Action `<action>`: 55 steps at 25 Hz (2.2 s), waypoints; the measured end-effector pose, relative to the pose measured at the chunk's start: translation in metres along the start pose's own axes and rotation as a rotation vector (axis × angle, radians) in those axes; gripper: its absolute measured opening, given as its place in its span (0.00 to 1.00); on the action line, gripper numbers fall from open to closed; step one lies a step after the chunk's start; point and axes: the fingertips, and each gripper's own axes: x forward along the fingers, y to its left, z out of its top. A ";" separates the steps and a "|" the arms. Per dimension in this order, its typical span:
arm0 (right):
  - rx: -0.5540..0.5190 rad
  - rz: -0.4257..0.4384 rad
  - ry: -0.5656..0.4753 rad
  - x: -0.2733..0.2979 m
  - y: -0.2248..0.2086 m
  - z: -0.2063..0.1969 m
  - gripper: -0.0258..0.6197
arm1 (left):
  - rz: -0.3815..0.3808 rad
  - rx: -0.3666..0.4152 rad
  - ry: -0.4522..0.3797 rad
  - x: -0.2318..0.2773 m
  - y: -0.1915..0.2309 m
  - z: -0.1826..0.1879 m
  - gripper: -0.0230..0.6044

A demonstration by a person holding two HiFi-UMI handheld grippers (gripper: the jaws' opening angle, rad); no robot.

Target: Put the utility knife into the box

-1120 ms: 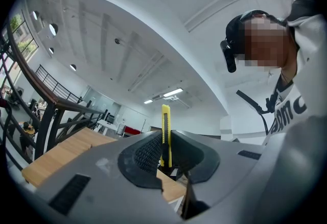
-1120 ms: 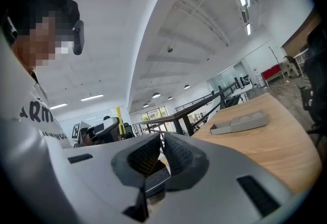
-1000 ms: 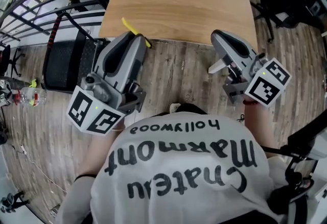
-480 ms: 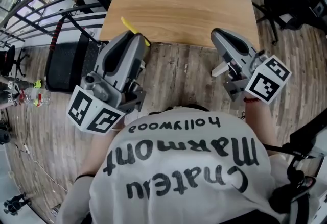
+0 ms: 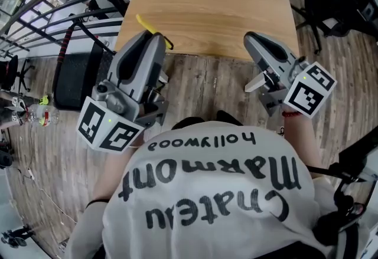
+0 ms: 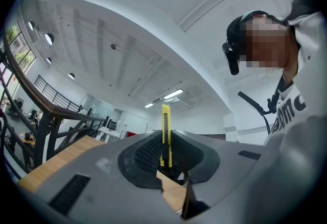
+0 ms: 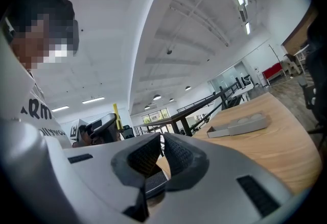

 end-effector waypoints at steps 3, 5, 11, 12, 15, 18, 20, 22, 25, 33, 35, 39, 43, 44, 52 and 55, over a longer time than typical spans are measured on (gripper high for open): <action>-0.002 0.013 0.003 0.005 0.002 -0.002 0.08 | 0.014 0.004 -0.003 -0.005 0.005 0.000 0.12; -0.003 0.017 0.010 0.007 0.003 -0.003 0.08 | 0.025 0.005 -0.007 -0.007 0.010 0.002 0.12; 0.009 -0.004 0.025 0.007 -0.003 -0.009 0.08 | 0.041 0.008 -0.019 -0.007 0.022 0.004 0.12; 0.009 -0.007 0.027 0.008 -0.003 -0.010 0.08 | 0.040 0.007 -0.018 -0.007 0.024 0.004 0.12; 0.006 -0.012 0.027 0.011 -0.003 -0.009 0.08 | 0.036 -0.003 -0.018 -0.005 0.030 0.002 0.12; 0.009 -0.024 0.029 0.014 -0.007 -0.010 0.08 | 0.019 -0.016 -0.008 0.001 0.033 -0.003 0.12; 0.019 -0.034 0.032 0.018 -0.012 -0.011 0.08 | 0.011 -0.025 0.004 0.005 0.038 -0.005 0.12; 0.027 -0.040 0.036 0.026 -0.015 -0.012 0.08 | 0.010 -0.031 0.014 0.008 0.047 -0.006 0.12; 0.035 -0.047 0.042 0.039 -0.017 -0.013 0.08 | 0.016 -0.039 0.022 0.009 0.064 -0.003 0.12; 0.054 -0.082 0.057 0.074 -0.031 -0.013 0.08 | 0.016 -0.066 0.036 0.021 0.113 0.001 0.12; 0.057 -0.097 0.053 0.082 -0.036 -0.014 0.08 | 0.004 -0.075 0.041 0.026 0.124 -0.002 0.12; 0.063 -0.126 0.046 0.099 -0.051 -0.012 0.08 | -0.019 -0.083 0.042 0.041 0.148 -0.002 0.12; 0.069 -0.149 0.033 0.114 -0.063 -0.010 0.08 | -0.040 -0.084 0.051 0.054 0.168 -0.002 0.12; 0.070 -0.154 0.032 0.117 -0.064 -0.009 0.08 | -0.042 -0.086 0.054 0.056 0.172 -0.002 0.12; 0.080 -0.187 0.022 0.143 -0.078 -0.001 0.08 | -0.062 -0.100 0.062 0.075 0.207 0.002 0.12; 0.081 -0.199 0.025 0.154 -0.085 0.000 0.08 | -0.069 -0.109 0.067 0.081 0.220 0.000 0.12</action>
